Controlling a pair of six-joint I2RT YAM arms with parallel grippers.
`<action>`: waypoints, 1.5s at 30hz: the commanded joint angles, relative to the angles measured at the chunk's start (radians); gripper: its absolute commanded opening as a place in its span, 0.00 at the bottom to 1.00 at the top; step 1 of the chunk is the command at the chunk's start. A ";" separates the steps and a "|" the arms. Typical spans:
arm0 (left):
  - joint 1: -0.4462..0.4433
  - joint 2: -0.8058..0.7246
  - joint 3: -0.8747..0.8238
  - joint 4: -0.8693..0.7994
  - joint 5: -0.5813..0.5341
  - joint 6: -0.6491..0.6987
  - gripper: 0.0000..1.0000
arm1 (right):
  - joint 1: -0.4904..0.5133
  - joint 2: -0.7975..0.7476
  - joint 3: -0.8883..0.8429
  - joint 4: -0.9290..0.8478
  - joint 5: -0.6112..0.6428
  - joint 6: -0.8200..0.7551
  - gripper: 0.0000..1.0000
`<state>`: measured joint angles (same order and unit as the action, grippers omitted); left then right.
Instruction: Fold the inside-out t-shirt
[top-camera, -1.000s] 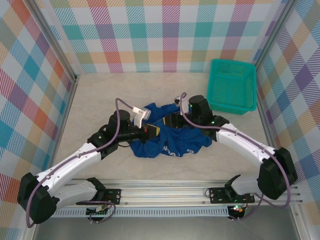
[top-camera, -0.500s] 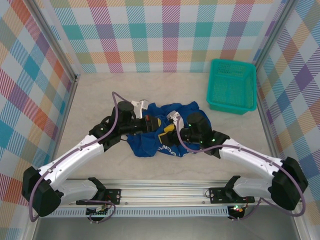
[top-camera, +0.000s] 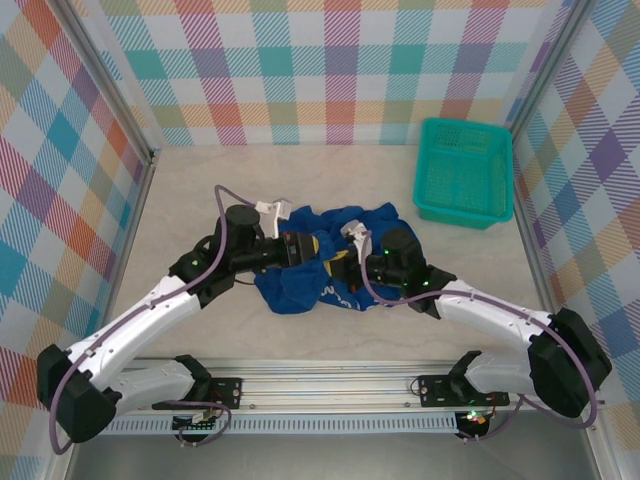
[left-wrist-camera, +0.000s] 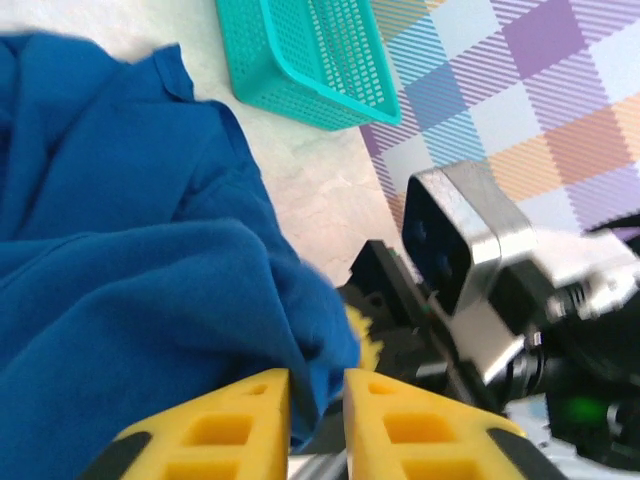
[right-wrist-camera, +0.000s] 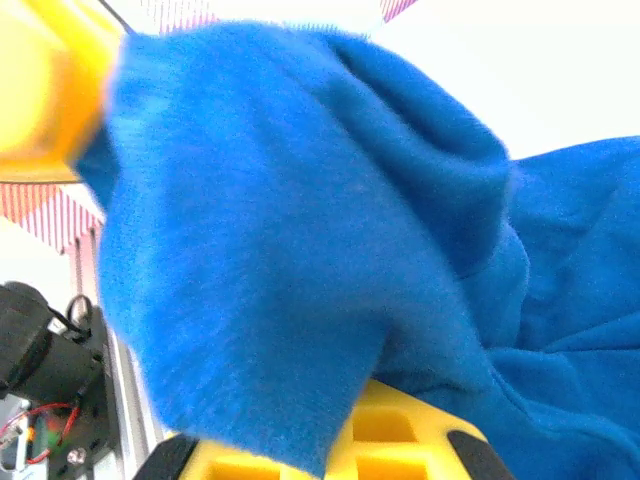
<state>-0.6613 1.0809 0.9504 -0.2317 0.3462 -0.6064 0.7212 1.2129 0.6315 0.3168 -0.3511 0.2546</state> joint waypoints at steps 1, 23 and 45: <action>0.012 -0.047 -0.021 -0.088 -0.059 0.127 0.31 | -0.042 -0.019 -0.042 0.188 -0.135 0.092 0.00; 0.018 0.157 0.002 -0.055 -0.065 0.191 0.54 | -0.074 -0.026 -0.063 0.205 -0.246 0.064 0.00; 0.066 0.065 -0.168 0.363 0.014 0.209 0.00 | -0.072 -0.114 -0.180 0.114 -0.098 0.015 0.00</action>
<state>-0.6048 1.2263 0.8158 0.0235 0.3401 -0.4095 0.6537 1.1141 0.4808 0.4465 -0.5003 0.2977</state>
